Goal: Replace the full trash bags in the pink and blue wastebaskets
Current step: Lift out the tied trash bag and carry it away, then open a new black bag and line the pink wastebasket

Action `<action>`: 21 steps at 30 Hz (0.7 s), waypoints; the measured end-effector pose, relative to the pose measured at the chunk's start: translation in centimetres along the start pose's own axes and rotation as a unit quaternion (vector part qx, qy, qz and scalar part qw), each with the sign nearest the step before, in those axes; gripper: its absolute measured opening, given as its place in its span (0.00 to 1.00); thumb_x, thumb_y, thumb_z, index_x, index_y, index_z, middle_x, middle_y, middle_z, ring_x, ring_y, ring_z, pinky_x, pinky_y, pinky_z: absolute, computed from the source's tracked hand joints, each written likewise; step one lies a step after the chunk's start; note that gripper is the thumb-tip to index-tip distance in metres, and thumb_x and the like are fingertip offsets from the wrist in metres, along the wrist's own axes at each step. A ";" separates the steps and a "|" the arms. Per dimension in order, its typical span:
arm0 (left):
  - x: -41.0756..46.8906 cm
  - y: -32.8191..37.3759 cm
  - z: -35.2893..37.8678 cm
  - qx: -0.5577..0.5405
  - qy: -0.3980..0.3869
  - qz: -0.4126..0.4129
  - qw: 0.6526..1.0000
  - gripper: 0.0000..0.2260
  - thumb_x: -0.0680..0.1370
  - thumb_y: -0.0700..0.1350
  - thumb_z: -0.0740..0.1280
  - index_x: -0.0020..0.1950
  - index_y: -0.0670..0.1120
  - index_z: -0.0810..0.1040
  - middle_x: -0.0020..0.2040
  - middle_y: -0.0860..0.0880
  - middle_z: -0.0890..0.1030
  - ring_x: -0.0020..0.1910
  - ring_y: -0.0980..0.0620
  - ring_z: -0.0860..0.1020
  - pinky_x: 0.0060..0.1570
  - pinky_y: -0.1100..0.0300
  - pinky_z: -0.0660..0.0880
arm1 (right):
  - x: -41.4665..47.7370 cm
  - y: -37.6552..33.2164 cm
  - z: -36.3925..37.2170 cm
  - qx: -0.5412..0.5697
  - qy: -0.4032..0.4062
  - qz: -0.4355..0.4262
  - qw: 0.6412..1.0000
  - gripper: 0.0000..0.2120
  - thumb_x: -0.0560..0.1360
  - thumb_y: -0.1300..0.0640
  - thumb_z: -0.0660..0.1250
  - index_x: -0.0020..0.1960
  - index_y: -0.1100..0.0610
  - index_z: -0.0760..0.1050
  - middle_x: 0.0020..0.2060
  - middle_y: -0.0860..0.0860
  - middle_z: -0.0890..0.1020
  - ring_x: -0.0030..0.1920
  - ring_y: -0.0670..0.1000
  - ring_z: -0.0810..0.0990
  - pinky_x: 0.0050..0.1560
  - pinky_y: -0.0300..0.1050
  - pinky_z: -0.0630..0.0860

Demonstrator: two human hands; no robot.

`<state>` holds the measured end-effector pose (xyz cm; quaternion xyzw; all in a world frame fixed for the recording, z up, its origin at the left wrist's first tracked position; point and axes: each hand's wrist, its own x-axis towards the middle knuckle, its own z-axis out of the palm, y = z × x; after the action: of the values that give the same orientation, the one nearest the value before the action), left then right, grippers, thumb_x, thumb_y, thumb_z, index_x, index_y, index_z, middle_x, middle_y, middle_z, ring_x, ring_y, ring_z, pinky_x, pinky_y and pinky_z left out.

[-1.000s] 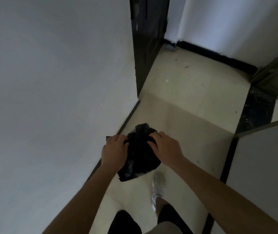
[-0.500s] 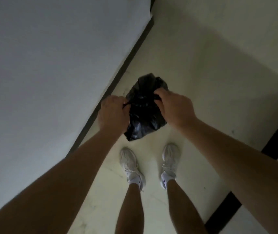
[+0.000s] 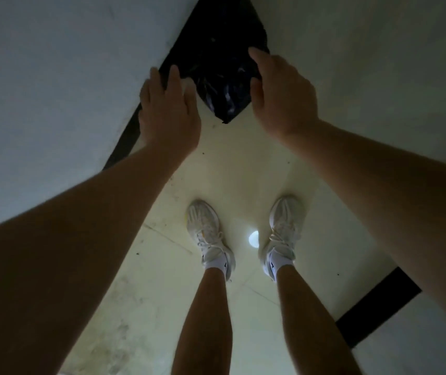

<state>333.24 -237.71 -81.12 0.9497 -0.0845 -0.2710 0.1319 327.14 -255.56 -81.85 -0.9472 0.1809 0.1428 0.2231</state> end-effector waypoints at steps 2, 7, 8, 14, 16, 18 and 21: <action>-1.9 -0.1 -1.5 0.015 0.013 0.017 1.000 0.25 0.85 0.55 0.48 0.81 0.48 0.52 0.81 0.42 0.50 0.79 0.42 0.50 0.74 0.45 0.52 | -1.3 -0.1 -1.2 0.012 -0.019 0.010 1.000 0.26 0.85 0.51 0.52 0.81 0.54 0.53 0.76 0.58 0.64 0.73 0.59 0.67 0.67 0.55 0.69; -6.5 0.8 -5.0 0.061 0.027 0.042 0.997 0.26 0.85 0.56 0.48 0.80 0.48 0.53 0.81 0.41 0.51 0.79 0.41 0.50 0.75 0.42 0.52 | -5.5 -0.4 -5.5 -0.005 -0.003 0.002 1.000 0.31 0.84 0.44 0.53 0.82 0.56 0.50 0.80 0.64 0.53 0.79 0.63 0.55 0.76 0.57 0.59; -7.8 1.3 -5.8 0.059 0.029 0.047 0.997 0.26 0.84 0.56 0.48 0.80 0.48 0.53 0.81 0.41 0.51 0.79 0.41 0.49 0.76 0.41 0.52 | -6.5 -0.5 -6.7 -0.007 0.009 -0.006 1.000 0.31 0.84 0.44 0.53 0.82 0.56 0.51 0.80 0.64 0.53 0.79 0.64 0.55 0.76 0.58 0.58; -17.0 6.3 -15.7 0.030 0.086 0.027 0.995 0.26 0.84 0.56 0.48 0.80 0.48 0.52 0.81 0.43 0.48 0.80 0.43 0.46 0.76 0.40 0.50 | -13.0 -4.7 -17.2 0.007 0.059 -0.063 0.996 0.33 0.83 0.43 0.57 0.81 0.58 0.54 0.79 0.65 0.54 0.79 0.65 0.55 0.75 0.63 0.59; -20.3 8.3 -20.7 0.011 0.129 0.007 0.992 0.26 0.84 0.55 0.49 0.80 0.48 0.52 0.81 0.43 0.48 0.80 0.43 0.45 0.76 0.40 0.50 | -14.4 -7.5 -22.1 0.022 0.082 -0.100 0.991 0.33 0.82 0.43 0.59 0.81 0.59 0.56 0.79 0.64 0.55 0.78 0.65 0.56 0.75 0.63 0.61; -24.0 9.8 -25.6 -0.007 0.186 -0.025 0.982 0.25 0.84 0.55 0.51 0.80 0.48 0.53 0.81 0.43 0.50 0.80 0.43 0.46 0.76 0.41 0.49 | -15.9 -11.0 -26.8 0.042 0.096 -0.127 0.986 0.33 0.82 0.43 0.60 0.80 0.60 0.56 0.79 0.64 0.56 0.79 0.64 0.57 0.75 0.63 0.60; -29.9 10.7 -31.7 -0.031 0.261 -0.057 0.963 0.25 0.85 0.55 0.52 0.80 0.49 0.54 0.81 0.44 0.51 0.80 0.44 0.47 0.76 0.42 0.49 | -18.7 -16.3 -33.1 0.073 0.098 -0.194 0.974 0.34 0.83 0.41 0.58 0.81 0.59 0.54 0.79 0.63 0.55 0.79 0.62 0.55 0.76 0.62 0.59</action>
<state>324.21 -234.43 -37.27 0.9862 0.0151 -0.0235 0.1631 323.35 -252.46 -40.84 -0.9548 0.0250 -0.0097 0.2959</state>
